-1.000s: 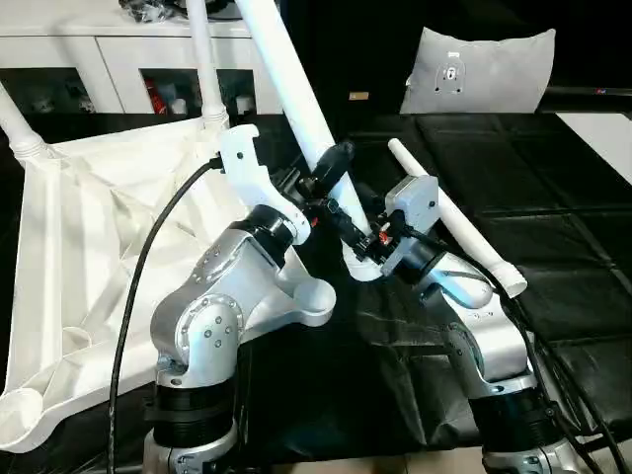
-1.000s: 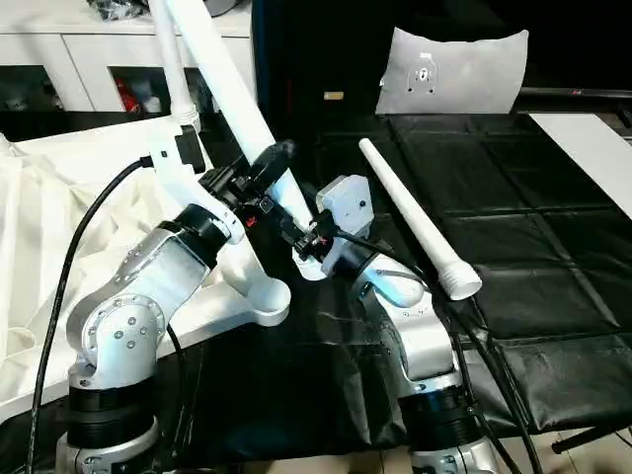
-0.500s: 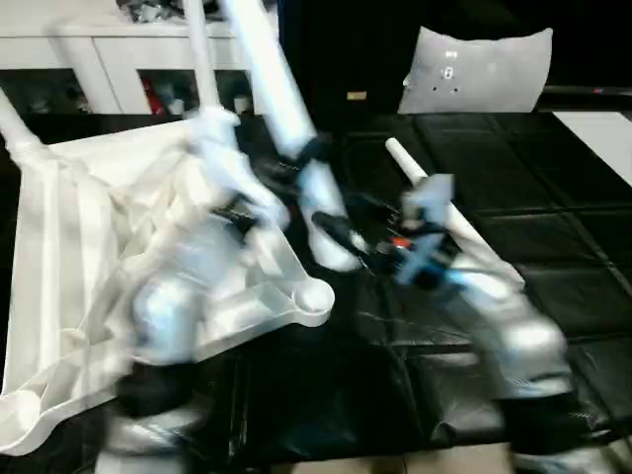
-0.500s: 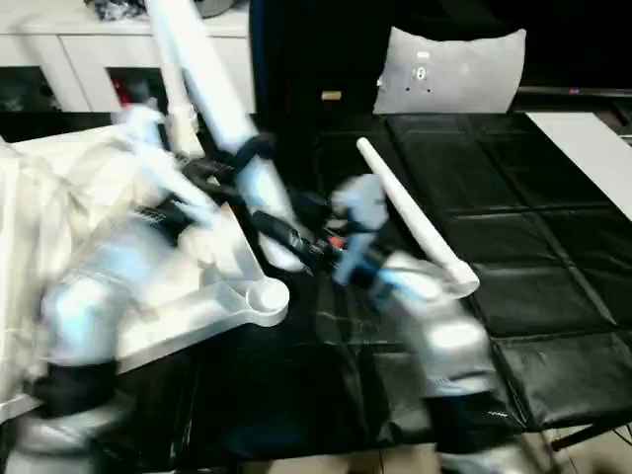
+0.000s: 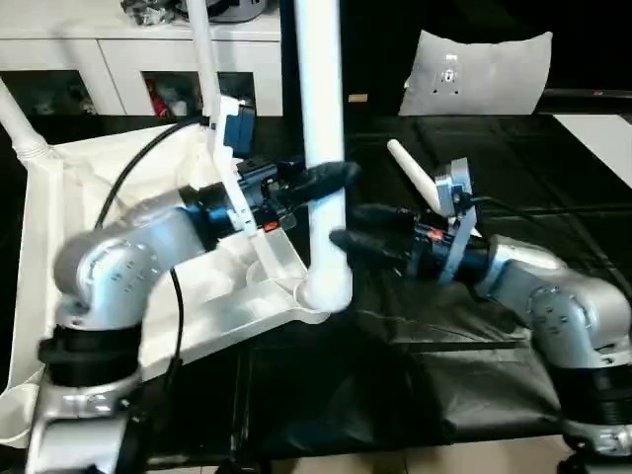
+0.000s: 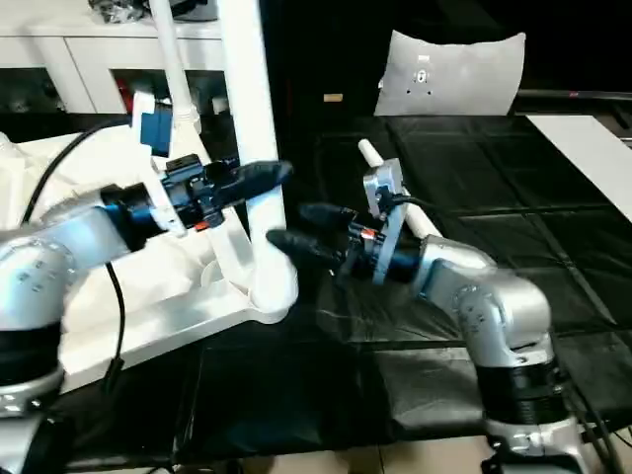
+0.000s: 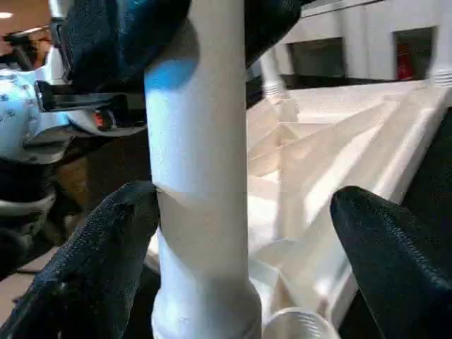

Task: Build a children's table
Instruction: Pick table leg

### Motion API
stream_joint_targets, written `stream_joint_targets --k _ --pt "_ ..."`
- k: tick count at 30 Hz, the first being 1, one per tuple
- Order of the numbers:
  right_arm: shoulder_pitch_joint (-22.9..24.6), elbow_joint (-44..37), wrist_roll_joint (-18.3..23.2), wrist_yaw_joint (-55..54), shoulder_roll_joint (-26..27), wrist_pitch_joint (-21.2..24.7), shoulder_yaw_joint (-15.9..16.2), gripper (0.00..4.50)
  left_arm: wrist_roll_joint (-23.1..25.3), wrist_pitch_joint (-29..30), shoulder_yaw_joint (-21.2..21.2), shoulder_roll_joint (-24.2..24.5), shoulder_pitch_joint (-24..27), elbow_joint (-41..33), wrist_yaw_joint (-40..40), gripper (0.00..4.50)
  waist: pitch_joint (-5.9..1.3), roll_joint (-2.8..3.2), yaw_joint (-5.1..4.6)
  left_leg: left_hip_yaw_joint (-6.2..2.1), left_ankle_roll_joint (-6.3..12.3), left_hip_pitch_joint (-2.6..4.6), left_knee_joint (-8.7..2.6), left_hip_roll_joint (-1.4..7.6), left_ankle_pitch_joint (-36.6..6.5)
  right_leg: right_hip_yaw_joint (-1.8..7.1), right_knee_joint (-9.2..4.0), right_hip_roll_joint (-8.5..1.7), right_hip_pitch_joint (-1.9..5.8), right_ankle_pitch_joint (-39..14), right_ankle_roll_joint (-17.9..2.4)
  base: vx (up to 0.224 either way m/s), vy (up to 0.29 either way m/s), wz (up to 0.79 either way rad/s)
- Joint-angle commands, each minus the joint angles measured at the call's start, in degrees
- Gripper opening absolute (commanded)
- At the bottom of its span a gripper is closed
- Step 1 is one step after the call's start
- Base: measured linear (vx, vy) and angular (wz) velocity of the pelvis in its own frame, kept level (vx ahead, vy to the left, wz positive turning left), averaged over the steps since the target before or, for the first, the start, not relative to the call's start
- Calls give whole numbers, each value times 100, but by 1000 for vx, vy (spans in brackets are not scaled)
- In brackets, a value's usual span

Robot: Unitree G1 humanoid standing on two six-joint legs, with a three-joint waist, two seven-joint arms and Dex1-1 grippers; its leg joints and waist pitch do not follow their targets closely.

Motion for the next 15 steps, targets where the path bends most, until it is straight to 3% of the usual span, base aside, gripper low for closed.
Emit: stream_joint_targets --k 1,7,8,15 --pt "-127 -107 169 199 -108 203 132 421 -180 108 -45 68 -196 24 -188 184 -392 64 18 -132 -115 175 -377 337 -616 253 -362 -464 205 254 -1319 0 0 0" --pt "-164 -105 185 408 -185 331 311 421 -385 143 -72 68 -265 9 -461 184 -387 58 21 -133 -152 163 -383 344 -675 253 -367 -483 217 143 -1383 0 0 0" --pt "-172 -93 181 431 -185 340 328 393 -385 137 -73 65 -274 20 -495 184 -386 64 22 -133 -156 163 -384 344 -674 253 -366 -481 215 144 -1382 0 0 0" --pt "-231 9 190 460 -90 383 462 333 -369 85 -145 66 -310 53 -631 184 -390 59 21 -134 -165 169 -385 349 -684 253 -361 -478 213 189 -1390 0 0 0"
